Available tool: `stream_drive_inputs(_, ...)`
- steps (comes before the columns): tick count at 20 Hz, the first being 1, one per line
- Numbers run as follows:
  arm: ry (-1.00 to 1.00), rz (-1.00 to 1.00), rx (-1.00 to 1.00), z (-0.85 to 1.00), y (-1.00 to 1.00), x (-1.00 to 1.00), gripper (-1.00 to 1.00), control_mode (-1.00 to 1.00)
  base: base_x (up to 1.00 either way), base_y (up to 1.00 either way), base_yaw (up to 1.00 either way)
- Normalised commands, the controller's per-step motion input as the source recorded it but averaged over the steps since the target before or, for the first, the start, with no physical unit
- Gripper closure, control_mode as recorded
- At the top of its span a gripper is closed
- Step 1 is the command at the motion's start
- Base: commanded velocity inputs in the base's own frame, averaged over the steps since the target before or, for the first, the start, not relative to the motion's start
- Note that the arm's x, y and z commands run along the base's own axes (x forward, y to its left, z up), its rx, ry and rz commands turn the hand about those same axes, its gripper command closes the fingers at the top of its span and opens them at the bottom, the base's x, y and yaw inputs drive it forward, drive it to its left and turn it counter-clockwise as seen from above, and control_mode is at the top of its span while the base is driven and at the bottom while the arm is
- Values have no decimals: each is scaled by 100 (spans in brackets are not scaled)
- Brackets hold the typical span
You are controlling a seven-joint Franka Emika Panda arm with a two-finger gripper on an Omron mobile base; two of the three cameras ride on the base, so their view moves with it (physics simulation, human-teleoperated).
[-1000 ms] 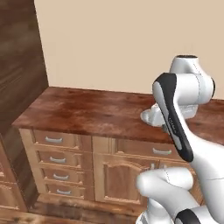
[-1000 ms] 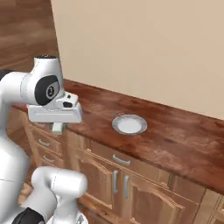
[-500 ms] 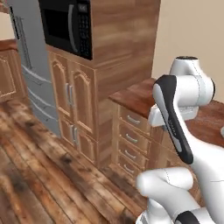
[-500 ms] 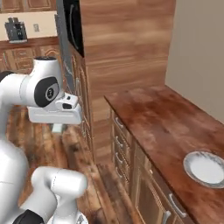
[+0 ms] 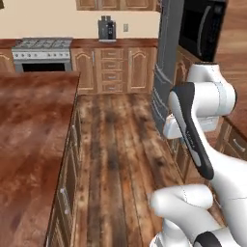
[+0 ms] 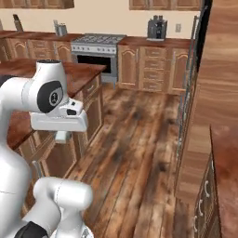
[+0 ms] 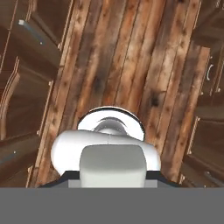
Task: Pick up the marshmallow and place it in the cup of hot chocolate on the dining counter.
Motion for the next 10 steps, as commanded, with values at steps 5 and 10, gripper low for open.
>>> stream_drive_inputs(5,0,0,0,0,0,0,100,100,15,0,94)
stream_drive_inputs(10,0,0,0,0,0,0,100,100,66,-3,83)
